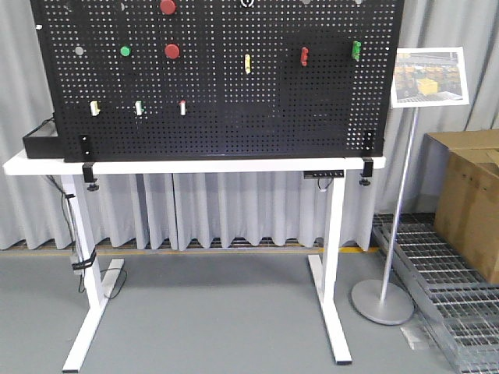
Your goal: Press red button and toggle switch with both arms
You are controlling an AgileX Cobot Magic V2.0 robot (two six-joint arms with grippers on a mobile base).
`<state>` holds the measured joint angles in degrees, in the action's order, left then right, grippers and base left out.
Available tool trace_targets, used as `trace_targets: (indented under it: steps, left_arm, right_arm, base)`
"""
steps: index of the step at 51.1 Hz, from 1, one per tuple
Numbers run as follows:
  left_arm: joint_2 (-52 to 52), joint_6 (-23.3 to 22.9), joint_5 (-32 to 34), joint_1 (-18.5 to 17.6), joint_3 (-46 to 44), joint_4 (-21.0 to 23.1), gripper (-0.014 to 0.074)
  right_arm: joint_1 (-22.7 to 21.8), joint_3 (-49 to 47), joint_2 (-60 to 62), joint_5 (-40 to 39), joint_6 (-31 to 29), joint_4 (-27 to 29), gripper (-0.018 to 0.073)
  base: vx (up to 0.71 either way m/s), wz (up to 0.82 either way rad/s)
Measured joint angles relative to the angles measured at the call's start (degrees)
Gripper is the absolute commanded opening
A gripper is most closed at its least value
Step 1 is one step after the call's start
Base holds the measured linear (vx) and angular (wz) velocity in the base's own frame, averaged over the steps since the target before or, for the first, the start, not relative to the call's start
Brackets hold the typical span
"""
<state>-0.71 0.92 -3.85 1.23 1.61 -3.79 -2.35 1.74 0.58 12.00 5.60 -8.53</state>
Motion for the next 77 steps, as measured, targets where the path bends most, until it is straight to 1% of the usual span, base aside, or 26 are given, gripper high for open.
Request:
trace_targets:
  steps: [50, 77]
  left_arm:
    - [0.0, 0.0, 0.0, 0.0, 0.0, 0.0, 0.0002]
    - [0.0, 0.0, 0.0, 0.0, 0.0, 0.0, 0.0002]
  right_arm:
    - [0.0, 0.0, 0.0, 0.0, 0.0, 0.0, -0.0004]
    - [0.0, 0.0, 0.0, 0.0, 0.0, 0.0, -0.0004]
  base:
    - [0.47, 0.03]
    - [0.34, 0.01]
